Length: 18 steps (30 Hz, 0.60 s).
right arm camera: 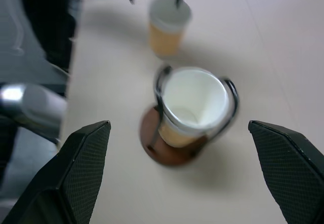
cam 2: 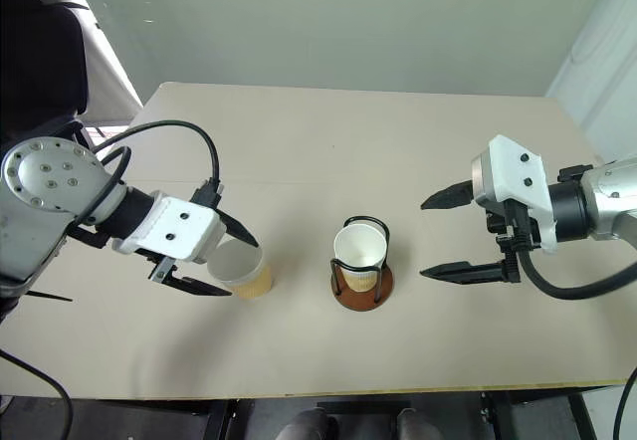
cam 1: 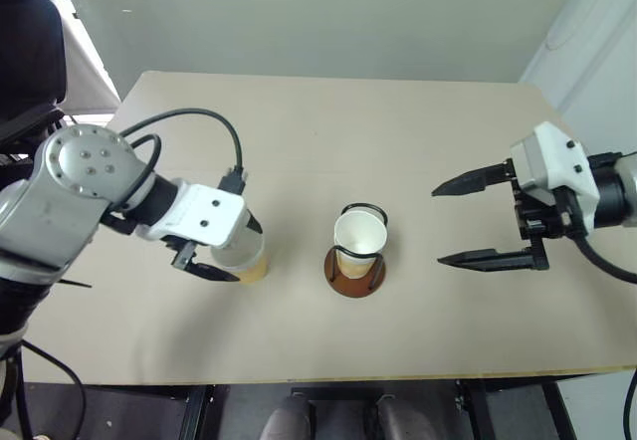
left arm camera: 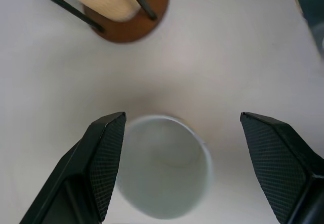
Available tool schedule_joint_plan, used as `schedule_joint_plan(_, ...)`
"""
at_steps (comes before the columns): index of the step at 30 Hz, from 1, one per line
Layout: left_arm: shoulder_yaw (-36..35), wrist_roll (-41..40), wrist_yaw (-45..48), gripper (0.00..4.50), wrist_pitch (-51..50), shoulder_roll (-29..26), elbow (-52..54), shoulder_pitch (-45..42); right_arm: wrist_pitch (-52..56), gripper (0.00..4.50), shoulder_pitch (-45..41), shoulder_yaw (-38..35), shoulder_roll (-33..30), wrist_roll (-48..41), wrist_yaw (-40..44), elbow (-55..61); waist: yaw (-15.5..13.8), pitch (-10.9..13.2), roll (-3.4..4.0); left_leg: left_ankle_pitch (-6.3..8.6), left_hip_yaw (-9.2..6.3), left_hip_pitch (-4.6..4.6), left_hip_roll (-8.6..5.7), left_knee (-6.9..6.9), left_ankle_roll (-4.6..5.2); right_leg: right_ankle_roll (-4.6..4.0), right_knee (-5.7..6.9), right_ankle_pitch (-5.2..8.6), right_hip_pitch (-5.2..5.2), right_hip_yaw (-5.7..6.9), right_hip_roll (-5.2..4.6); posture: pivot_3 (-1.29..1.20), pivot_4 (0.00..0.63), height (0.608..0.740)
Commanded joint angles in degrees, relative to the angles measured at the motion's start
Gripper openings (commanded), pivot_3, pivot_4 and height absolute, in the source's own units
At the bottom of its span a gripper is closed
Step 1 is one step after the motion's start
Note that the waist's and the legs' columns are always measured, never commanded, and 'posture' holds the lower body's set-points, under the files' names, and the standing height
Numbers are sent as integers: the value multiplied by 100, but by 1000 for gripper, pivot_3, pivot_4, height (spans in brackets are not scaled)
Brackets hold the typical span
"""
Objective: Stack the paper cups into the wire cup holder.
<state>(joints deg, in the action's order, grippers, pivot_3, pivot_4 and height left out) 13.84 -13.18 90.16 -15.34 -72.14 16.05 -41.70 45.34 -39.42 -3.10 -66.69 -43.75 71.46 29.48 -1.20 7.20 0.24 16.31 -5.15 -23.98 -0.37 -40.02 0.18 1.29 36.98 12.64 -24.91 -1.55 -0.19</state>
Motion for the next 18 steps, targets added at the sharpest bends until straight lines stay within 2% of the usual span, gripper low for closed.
schedule_joint_plan(1,-273,143,-24,3863,-79,-154,188,60,-57,4500,-116,-202,50,-273,144,62,-9,0,0,0,0,0,0,0,0,0,0,0,0,0,0,0,150,740)
schedule_joint_plan(6,-220,494,-41,3863,62,-227,65,43,-69,4500,-147,-148,82,-287,153,37,-13,0,0,0,0,0,-1,-2,0,0,-1,0,1,0,-2,0,150,740)
schedule_joint_plan(18,-165,690,90,3863,-19,-285,203,415,-104,4500,-189,-28,117,-185,211,-64,-6,0,0,2,0,0,-1,-1,-2,-3,2,2,0,0,-2,0,150,740)
